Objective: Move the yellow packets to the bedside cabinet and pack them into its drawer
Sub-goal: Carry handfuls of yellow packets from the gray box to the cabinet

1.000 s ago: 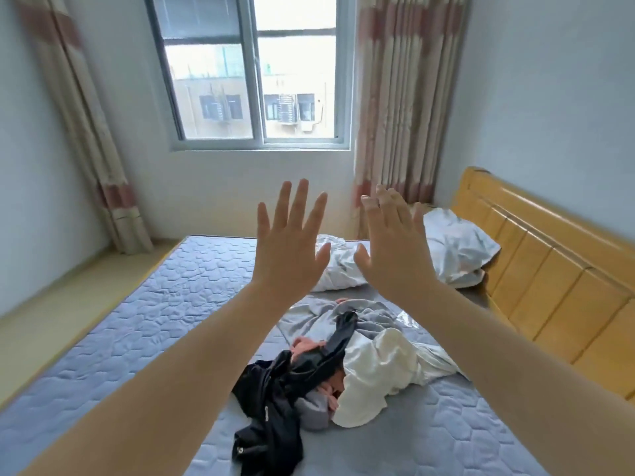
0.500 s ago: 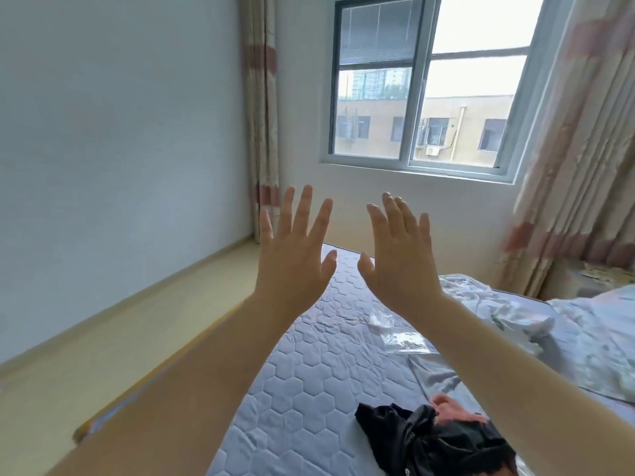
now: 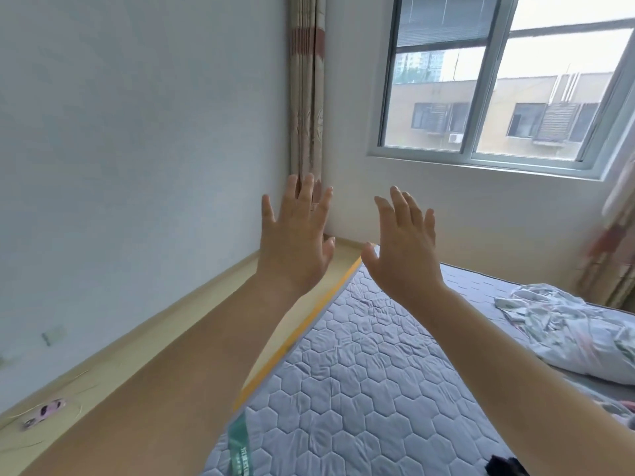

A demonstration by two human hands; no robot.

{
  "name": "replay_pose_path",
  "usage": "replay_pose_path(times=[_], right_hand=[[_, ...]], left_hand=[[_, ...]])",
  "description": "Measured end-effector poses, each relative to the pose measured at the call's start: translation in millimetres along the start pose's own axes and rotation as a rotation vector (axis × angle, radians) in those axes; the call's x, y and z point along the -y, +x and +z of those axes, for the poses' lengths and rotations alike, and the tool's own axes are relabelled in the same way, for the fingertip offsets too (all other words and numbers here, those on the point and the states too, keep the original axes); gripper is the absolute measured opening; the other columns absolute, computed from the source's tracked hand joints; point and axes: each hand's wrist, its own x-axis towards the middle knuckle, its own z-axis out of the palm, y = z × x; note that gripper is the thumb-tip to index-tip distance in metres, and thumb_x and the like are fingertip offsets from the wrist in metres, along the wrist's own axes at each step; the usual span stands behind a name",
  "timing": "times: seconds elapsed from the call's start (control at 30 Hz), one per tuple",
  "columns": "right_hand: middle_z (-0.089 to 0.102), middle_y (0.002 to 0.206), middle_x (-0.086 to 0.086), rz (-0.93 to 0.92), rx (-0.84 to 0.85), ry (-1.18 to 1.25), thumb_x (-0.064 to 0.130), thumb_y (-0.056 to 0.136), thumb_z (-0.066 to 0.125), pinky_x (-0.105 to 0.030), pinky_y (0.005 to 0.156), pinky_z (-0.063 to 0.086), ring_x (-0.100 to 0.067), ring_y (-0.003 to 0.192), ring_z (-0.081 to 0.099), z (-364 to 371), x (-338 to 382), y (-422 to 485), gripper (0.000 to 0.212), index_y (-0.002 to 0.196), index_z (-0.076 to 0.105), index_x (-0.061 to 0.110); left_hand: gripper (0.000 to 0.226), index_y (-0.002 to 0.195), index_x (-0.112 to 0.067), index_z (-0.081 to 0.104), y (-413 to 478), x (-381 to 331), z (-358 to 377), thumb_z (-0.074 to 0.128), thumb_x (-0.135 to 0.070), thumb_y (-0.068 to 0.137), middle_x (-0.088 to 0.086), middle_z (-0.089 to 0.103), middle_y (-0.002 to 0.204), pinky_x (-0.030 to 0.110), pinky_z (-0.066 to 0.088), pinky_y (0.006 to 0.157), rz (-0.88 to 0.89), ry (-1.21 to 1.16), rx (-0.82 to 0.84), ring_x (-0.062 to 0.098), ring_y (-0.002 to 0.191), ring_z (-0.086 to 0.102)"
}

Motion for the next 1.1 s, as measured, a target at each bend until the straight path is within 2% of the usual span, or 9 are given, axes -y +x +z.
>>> replay_pose_path(times=[0.17, 0.47, 0.73, 0.87, 1.1], right_hand=[[0.021, 0.155, -0.014, -0.010, 0.008, -0.034, 0.025, 0.085, 0.058, -0.056, 0.114, 0.010, -0.032, 0.144, 0.016, 72, 40, 59, 0.069, 0.145, 0.030, 0.008], [0.018, 0.156, -0.013, 0.056, 0.055, -0.046, 0.029, 0.088, 0.055, -0.053, 0.115, 0.007, -0.030, 0.144, 0.013, 195, 105, 185, 0.067, 0.146, 0.027, 0.010], [0.015, 0.157, -0.011, 0.116, 0.057, -0.121, 0.030, 0.088, 0.055, -0.052, 0.116, 0.006, -0.029, 0.145, 0.011, 286, 185, 269, 0.069, 0.147, 0.024, 0.012], [0.016, 0.157, -0.012, 0.181, 0.038, -0.144, 0.029, 0.088, 0.056, -0.053, 0.116, 0.007, -0.029, 0.145, 0.011, 343, 242, 311, 0.070, 0.147, 0.024, 0.011], [0.023, 0.154, -0.014, 0.306, 0.019, -0.129, 0.026, 0.085, 0.059, -0.056, 0.114, 0.014, -0.032, 0.143, 0.018, 444, 355, 399, 0.069, 0.145, 0.029, 0.009]], left_hand=[[0.069, 0.152, -0.019, 0.023, 30, 73, 70, 0.050, -0.037, 0.092, 0.012, 0.015, 0.159, 0.062, 0.013, 0.111, 0.024, -0.046, 0.010, 0.031, 0.148, 0.008], [0.070, 0.154, -0.022, 0.005, 117, 212, 169, 0.040, -0.040, 0.096, 0.007, -0.001, 0.161, 0.058, 0.004, 0.114, 0.060, -0.060, 0.073, 0.028, 0.148, -0.006], [0.072, 0.154, -0.022, 0.006, 163, 343, 246, 0.044, -0.040, 0.095, 0.008, 0.005, 0.161, 0.059, 0.006, 0.114, 0.132, -0.120, 0.042, 0.029, 0.148, -0.002], [0.075, 0.154, -0.023, 0.002, 186, 423, 285, 0.045, -0.040, 0.095, 0.006, 0.001, 0.161, 0.058, 0.003, 0.114, 0.205, -0.155, 0.055, 0.029, 0.148, -0.004], [0.074, 0.151, -0.020, 0.018, 223, 586, 358, 0.052, -0.036, 0.088, 0.011, 0.021, 0.158, 0.063, 0.020, 0.109, 0.300, -0.178, 0.025, 0.034, 0.146, 0.016]])
